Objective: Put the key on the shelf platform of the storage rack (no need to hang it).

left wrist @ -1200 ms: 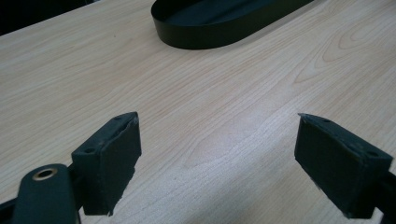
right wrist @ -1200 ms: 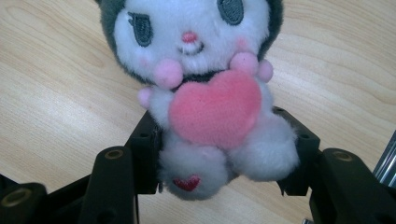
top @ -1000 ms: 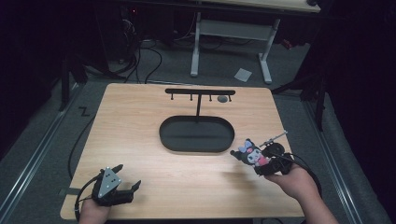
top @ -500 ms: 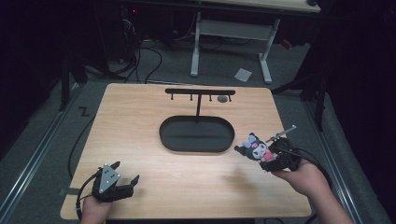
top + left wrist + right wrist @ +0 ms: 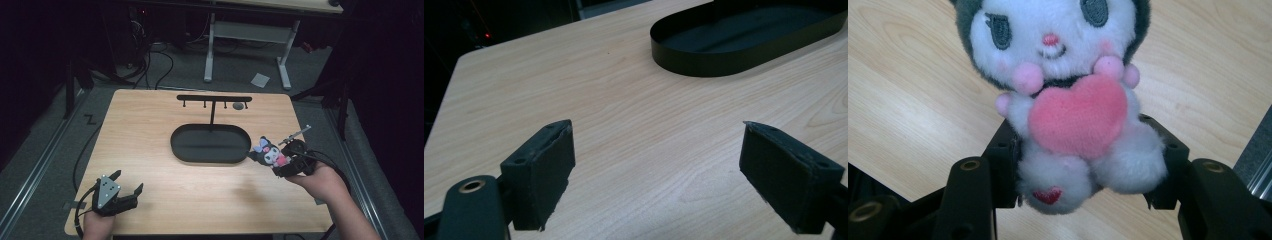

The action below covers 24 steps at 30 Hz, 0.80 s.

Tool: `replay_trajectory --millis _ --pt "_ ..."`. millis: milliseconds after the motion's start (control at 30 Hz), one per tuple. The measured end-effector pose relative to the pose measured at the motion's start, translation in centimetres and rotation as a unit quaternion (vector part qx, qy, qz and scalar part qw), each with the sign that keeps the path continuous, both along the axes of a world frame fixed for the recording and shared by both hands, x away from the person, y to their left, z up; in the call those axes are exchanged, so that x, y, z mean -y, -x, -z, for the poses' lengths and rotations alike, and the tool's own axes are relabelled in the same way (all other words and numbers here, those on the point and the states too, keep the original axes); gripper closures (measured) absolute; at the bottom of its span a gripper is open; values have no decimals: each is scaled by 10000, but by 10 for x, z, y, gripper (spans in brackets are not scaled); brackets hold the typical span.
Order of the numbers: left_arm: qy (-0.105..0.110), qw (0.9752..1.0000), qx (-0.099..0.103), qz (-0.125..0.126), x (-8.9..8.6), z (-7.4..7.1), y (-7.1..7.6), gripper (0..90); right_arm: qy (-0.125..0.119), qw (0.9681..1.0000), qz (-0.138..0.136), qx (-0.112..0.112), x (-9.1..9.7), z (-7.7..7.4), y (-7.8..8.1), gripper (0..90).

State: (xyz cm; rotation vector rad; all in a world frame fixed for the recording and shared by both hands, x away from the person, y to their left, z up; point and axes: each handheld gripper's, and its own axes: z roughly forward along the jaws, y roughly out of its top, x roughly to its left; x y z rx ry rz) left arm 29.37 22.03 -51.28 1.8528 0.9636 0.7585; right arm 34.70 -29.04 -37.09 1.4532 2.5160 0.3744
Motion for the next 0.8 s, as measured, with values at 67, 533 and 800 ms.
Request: replay_trajectory --millis 67,533,800 --pt "-40 10000 -64 33 -1 2 0 152 -23 10000 -11 21 -4 -7 -5 455" --pt "-364 9976 -386 444 7 13 -3 152 21 9995 323 54 -15 -27 -32 455" --pt "-321 9974 -280 582 9 9 -5 153 43 9993 315 204 -33 -47 -41 455"
